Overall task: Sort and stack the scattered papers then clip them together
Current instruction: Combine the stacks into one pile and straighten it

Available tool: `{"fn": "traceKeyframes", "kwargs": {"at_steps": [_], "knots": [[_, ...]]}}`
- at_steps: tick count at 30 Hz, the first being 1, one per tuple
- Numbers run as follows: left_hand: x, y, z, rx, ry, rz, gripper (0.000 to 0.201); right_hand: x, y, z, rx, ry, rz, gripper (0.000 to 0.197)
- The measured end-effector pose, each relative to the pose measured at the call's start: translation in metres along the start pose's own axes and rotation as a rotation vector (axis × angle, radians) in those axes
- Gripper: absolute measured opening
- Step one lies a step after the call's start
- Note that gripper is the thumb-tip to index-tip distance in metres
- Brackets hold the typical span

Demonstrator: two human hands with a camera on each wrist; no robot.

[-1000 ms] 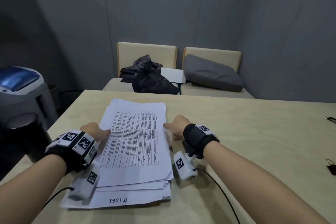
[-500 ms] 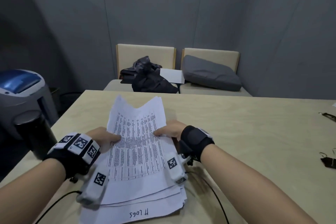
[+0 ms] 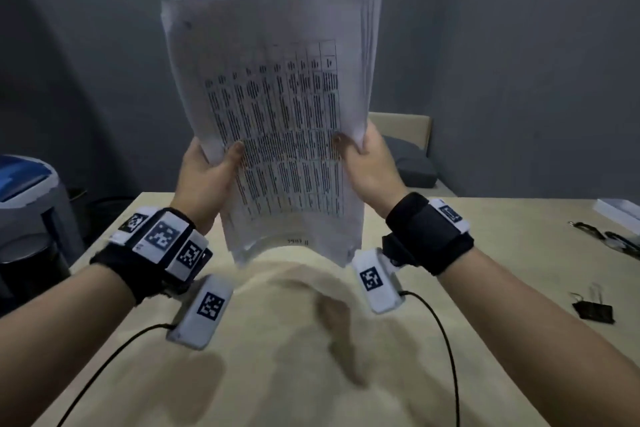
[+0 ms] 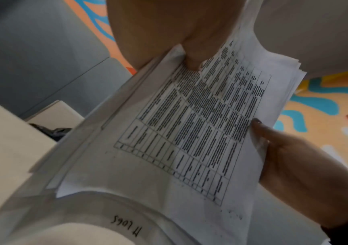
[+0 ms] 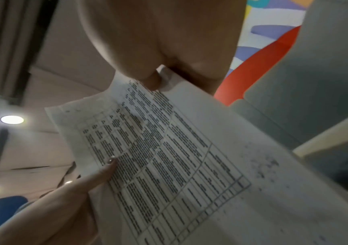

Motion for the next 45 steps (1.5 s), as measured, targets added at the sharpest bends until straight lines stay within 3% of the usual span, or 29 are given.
{"fn": "traceKeyframes", "kwargs": {"at_steps": [2,5,8,13,16,19,25,29,32,38,42,45], "knots": [[0.009,-0.003,0.005,0.028,-0.022,-0.018,0.045,-0.004,0.011,0.006,0.009,-0.025,-0.030,0.024],[0.016,-0.029,0.015,0.000,-0.047,-0.101,0.054,-0.006,0.046,0.019,0.147,-0.029,-0.084,0.035],[0.021,-0.048,0.020,-0.068,-0.060,-0.115,0.050,-0.016,0.068,0.021,0.209,0.075,-0.128,0.026],[0.032,-0.061,0.011,-0.068,-0.049,-0.136,0.067,-0.015,0.085,0.016,0.273,0.164,-0.144,0.016],[0.039,-0.059,0.009,-0.013,-0.008,-0.164,0.045,-0.010,0.086,0.016,0.286,0.234,-0.136,0.012],[0.045,-0.044,0.003,0.013,0.035,-0.101,0.030,-0.017,0.071,0.008,0.192,0.292,-0.065,0.012],[0.046,-0.065,0.017,-0.062,0.062,-0.116,0.041,-0.013,0.076,0.017,0.257,0.268,0.008,0.016],[0.049,-0.073,0.026,-0.068,0.035,-0.103,0.024,-0.013,0.081,0.026,0.254,0.230,-0.010,0.015],[0.047,-0.072,0.020,-0.052,0.042,-0.079,0.027,-0.017,0.078,0.020,0.240,0.218,-0.038,0.018],[0.053,-0.083,0.026,-0.096,-0.024,-0.218,0.010,-0.004,0.093,0.030,0.320,0.025,0.138,0.028],[0.055,-0.075,0.020,-0.063,0.022,-0.240,0.008,-0.012,0.097,0.024,0.284,0.168,0.102,0.019],[0.057,-0.080,0.028,-0.103,-0.008,-0.280,0.007,-0.008,0.101,0.030,0.287,0.147,0.066,0.020]]}}
Point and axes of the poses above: each hand's wrist, its own z-axis away from the middle knuckle, its own x-axis out of the palm, y = z × x, the point moved 4 cm from there along -z, towards the middle knuckle, and after that the axes turned 3 degrees about z, right-handed, at the moved point
